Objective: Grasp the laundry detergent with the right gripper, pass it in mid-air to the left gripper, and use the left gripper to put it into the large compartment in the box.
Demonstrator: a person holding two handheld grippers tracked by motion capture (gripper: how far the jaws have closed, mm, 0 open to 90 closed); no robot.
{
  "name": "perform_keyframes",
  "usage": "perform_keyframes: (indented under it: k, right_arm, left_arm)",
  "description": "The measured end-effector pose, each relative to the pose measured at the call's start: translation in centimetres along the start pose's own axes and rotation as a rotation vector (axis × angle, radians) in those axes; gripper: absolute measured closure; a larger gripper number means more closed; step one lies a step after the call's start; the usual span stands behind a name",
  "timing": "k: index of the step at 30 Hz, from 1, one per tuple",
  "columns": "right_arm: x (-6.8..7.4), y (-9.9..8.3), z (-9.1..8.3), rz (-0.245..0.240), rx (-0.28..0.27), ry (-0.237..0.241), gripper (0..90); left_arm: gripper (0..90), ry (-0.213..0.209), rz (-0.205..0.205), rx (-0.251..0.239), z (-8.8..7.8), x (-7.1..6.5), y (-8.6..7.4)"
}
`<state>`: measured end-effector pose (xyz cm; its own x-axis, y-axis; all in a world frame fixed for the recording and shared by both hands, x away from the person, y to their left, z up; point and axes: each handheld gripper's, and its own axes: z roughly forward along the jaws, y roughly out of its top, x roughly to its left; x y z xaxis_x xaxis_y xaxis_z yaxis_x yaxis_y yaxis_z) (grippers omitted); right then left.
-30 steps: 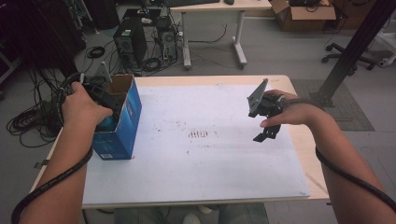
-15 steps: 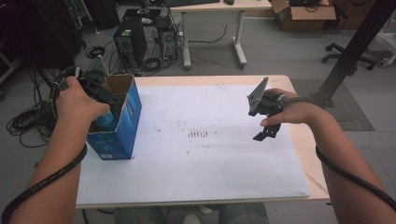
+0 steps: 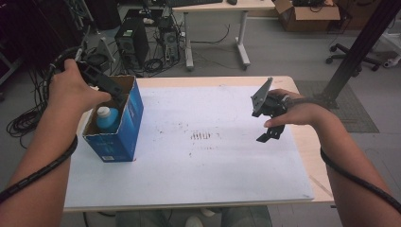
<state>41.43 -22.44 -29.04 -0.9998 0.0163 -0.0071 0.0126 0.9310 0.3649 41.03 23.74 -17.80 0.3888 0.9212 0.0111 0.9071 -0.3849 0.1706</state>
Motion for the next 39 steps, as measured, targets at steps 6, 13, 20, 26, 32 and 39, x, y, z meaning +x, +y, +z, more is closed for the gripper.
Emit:
perform_keyframes:
  k: [6, 13, 20, 26, 32, 39]
  right_arm:
    - [-0.1, 0.1, -0.4, 0.004, -0.004, -0.007, 3.1]
    - [0.0, 0.4, -0.8, 0.001, 0.004, -0.01, 3.2]
    - [0.0, 0.6, -1.2, 0.004, 0.012, -0.017, 3.0]
    - [-0.1, 0.8, -1.4, 0.003, 0.018, -0.018, 3.2]
    - [-0.1, 1.1, -1.6, 0.0, 0.026, -0.019, 3.2]
    - [-0.2, 1.5, -1.5, -0.006, 0.032, -0.018, 3.2]
  left_arm:
    - [0.2, -0.025, 0.21, -0.06, -1.9, -2.0, 0.7]
    - [0.1, -0.03, 0.491, -0.074, -2.6, -5.0, 1.5]
    - [0.1, -0.015, 0.688, -0.087, -2.8, -7.1, 2.1]
    - [0.1, -0.038, 0.843, -0.074, -2.3, -8.8, 2.3]
    - [0.1, -0.064, 0.985, -0.055, -1.6, -10.5, 2.1]
    - [0.1, -0.054, 1.068, -0.025, -0.8, -12.6, 2.1]
